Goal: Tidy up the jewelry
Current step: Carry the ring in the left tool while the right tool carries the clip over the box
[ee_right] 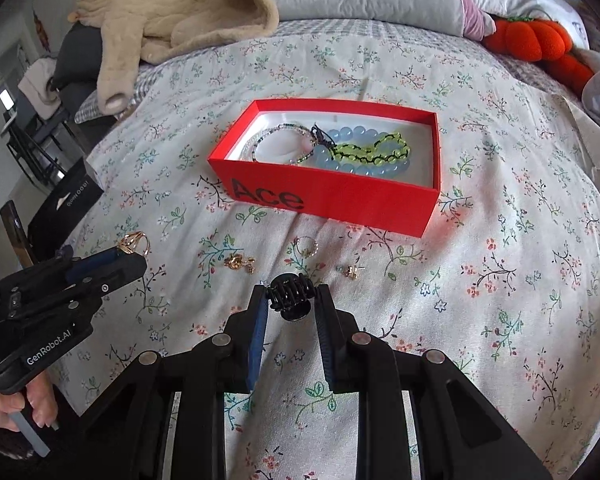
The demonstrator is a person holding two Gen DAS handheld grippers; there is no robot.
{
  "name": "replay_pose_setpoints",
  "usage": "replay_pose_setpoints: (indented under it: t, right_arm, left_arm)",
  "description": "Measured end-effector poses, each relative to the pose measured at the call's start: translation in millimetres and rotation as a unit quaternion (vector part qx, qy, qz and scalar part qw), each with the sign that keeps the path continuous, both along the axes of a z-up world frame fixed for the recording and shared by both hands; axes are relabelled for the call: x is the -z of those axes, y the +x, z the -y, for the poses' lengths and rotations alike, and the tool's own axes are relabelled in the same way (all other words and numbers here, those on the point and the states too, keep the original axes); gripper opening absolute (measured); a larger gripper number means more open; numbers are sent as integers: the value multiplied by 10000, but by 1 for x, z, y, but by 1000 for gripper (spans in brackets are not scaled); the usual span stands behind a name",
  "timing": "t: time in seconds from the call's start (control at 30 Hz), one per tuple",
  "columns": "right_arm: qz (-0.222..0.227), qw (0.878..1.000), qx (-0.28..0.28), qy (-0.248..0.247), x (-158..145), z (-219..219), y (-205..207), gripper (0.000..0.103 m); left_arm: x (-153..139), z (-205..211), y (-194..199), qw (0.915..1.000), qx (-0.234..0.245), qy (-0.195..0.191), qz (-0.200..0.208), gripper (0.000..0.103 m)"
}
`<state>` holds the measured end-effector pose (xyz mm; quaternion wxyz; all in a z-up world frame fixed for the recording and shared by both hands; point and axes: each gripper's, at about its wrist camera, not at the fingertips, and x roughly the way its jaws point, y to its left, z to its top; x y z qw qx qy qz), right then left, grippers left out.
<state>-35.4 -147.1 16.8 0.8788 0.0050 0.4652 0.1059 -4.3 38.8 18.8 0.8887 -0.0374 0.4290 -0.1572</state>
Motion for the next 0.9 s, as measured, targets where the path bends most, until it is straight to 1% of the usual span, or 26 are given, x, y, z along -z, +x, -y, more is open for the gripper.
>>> replay_pose_setpoints:
  t: [0.27, 0.5, 0.9]
  right_arm:
    - [230, 9993, 198, 199, -25, 16, 8, 25]
    - [382, 9984, 347, 236, -40, 29, 21, 25]
    - [443, 9973, 522, 264, -47, 45, 50, 25]
  left_arm:
    - [-19, 13, 12, 9997, 98, -73, 193, 21]
    - [-32, 26, 28, 9993, 139, -154, 319, 21]
    - [-33, 47, 65, 9990, 83, -358, 264, 21]
